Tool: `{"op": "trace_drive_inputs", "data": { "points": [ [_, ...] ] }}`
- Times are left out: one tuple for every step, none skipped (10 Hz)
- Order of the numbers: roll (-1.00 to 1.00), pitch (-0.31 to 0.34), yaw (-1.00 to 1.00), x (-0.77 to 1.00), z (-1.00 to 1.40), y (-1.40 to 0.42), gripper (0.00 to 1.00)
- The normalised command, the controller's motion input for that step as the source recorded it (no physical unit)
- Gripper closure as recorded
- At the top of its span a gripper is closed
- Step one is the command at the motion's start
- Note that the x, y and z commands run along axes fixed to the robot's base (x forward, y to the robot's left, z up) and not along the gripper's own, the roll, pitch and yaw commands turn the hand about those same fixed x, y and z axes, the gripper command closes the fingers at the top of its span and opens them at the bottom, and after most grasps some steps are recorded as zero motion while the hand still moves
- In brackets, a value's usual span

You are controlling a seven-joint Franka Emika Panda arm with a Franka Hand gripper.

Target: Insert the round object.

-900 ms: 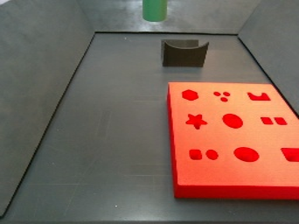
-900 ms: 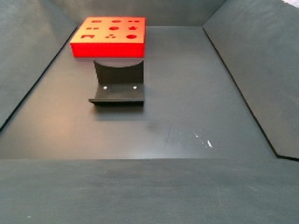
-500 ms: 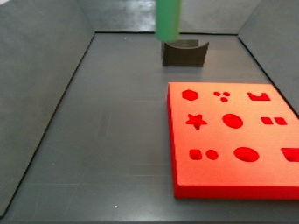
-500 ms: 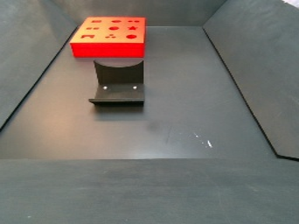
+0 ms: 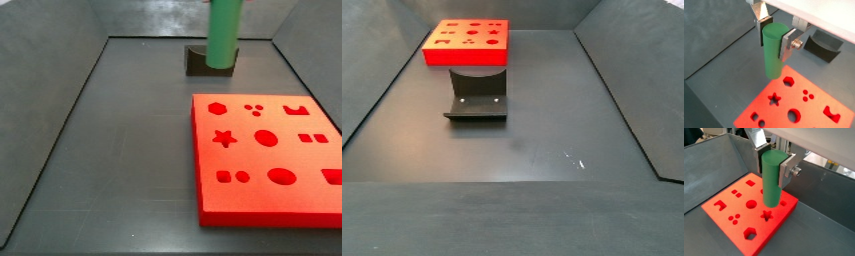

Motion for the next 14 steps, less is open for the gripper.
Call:
{"op": "trace_drive_inputs", "data": {
  "points": [
    [0.05,0.0,0.0,1.0,0.0,-0.31,1.0],
    [0.06,0.0,0.0,1.0,-0.01,-0.3,1.0],
    [0.06,0.0,0.0,1.0,-0.05,-0.29,1.0],
    [0.07,0.0,0.0,1.0,-0.09,-0.26,1.0],
    [0.11,0.0,0.0,1.0,-0.03,-0.09,1.0],
    [0.21,0.0,0.0,1.0,-0.04,0.0,1.0],
    [0.27,0.047,0.0,1.0,-0.13,0.0,1.0],
    [0.32,0.059,0.0,1.0,-0.09,0.0,1.0],
    [0.3,0.057,0.02,1.0,-0.02,0.0,1.0],
    [0.24,0.043,0.06,1.0,0.0,0.0,1.0],
    [0.24,0.046,0.08,1.0,0.0,0.04,1.0],
    [0.25,0.066,0.11,1.0,-0.03,0.01,1.0],
    [0.25,0.17,0.0,0.92,-0.2,-0.16,1.0],
    [0.3,0.271,-0.07,0.65,-0.36,-0.17,1.0]
  ]
}}
